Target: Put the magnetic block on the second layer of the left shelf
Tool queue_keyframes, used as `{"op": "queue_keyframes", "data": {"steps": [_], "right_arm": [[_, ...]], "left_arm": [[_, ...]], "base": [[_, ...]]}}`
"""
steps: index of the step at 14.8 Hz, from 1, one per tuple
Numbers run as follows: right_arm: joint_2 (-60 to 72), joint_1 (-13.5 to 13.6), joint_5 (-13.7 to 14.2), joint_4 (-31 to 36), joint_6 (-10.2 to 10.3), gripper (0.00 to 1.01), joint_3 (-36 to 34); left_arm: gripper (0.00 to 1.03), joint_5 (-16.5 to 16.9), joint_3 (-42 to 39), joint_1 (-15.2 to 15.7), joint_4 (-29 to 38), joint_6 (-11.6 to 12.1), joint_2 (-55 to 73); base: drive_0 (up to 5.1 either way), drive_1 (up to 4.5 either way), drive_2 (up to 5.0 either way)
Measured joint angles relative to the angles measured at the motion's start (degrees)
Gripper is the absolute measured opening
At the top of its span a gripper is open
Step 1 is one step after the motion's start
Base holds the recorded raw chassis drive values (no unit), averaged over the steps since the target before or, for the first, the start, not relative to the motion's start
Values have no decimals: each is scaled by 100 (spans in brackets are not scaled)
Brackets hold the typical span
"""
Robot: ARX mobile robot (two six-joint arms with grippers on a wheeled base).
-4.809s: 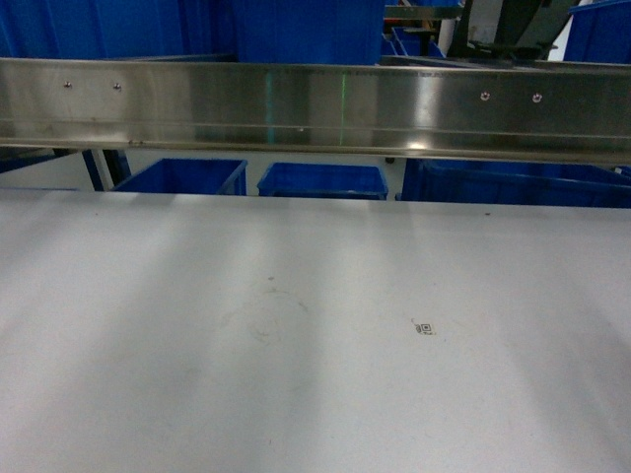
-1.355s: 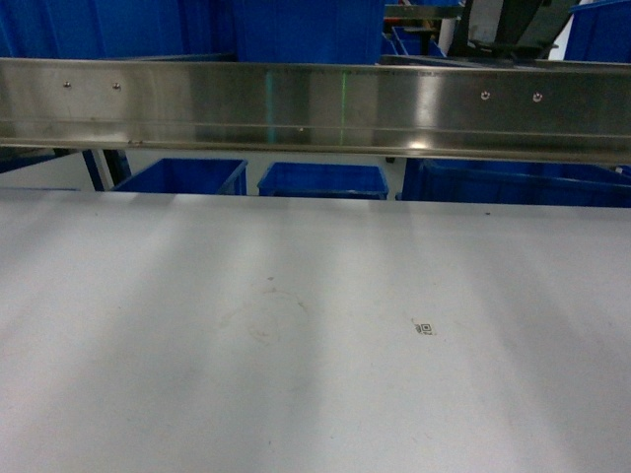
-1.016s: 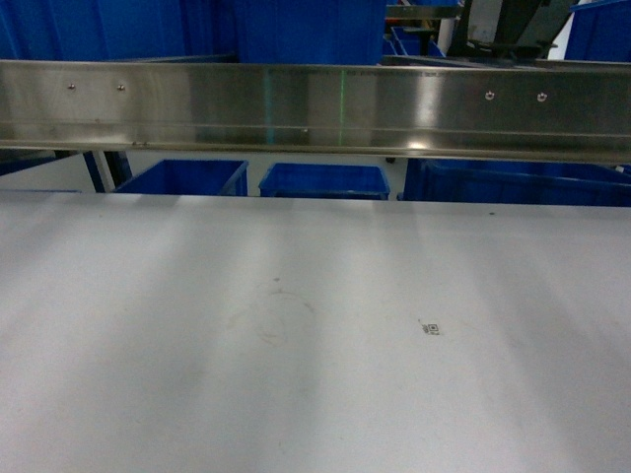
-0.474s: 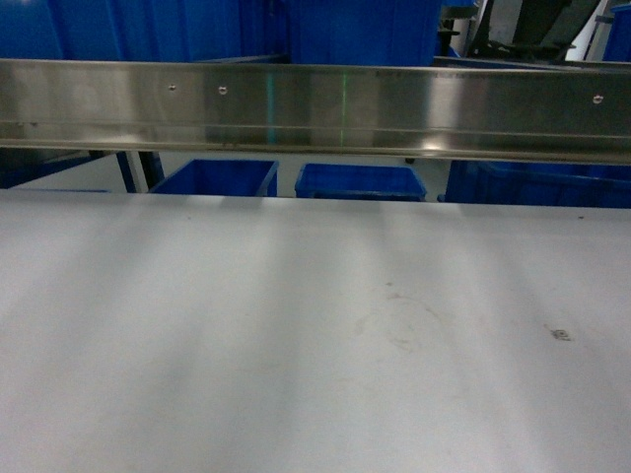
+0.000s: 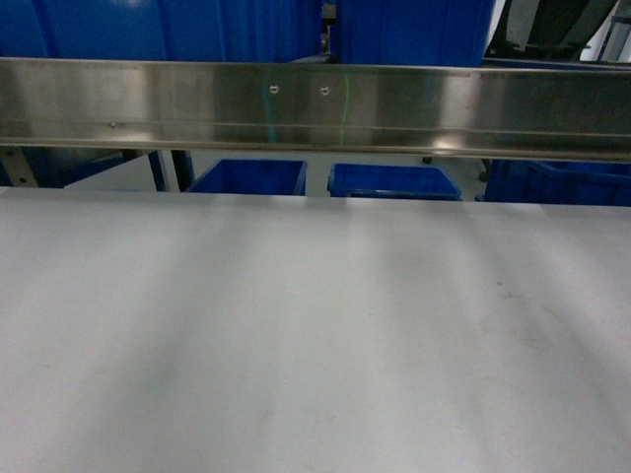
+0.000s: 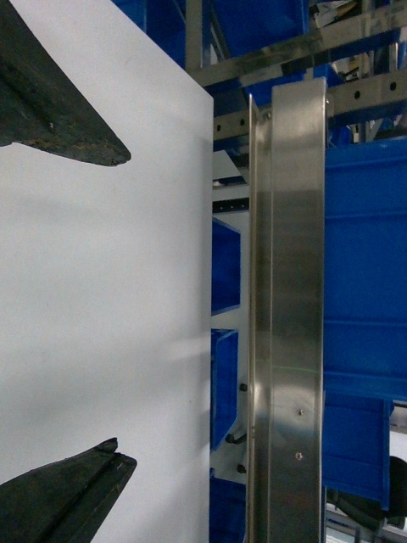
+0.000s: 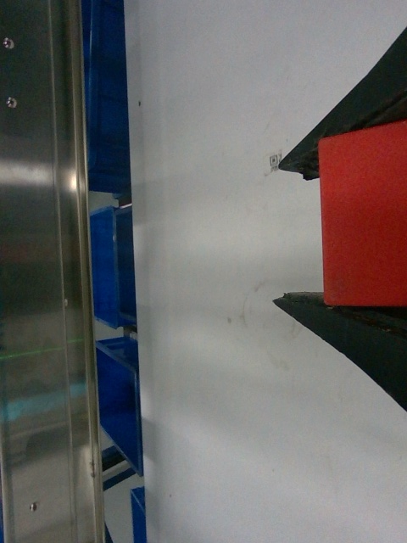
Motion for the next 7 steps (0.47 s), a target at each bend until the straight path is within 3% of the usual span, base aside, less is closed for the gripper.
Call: {"op": "queue_keyframes", "data": {"steps": [7], "right_arm": [[-2,7,-11,24,0,34,0]], "left_arm": [[98,-2,0,0,-15,0,0]], "base": [[0,0,0]]}}
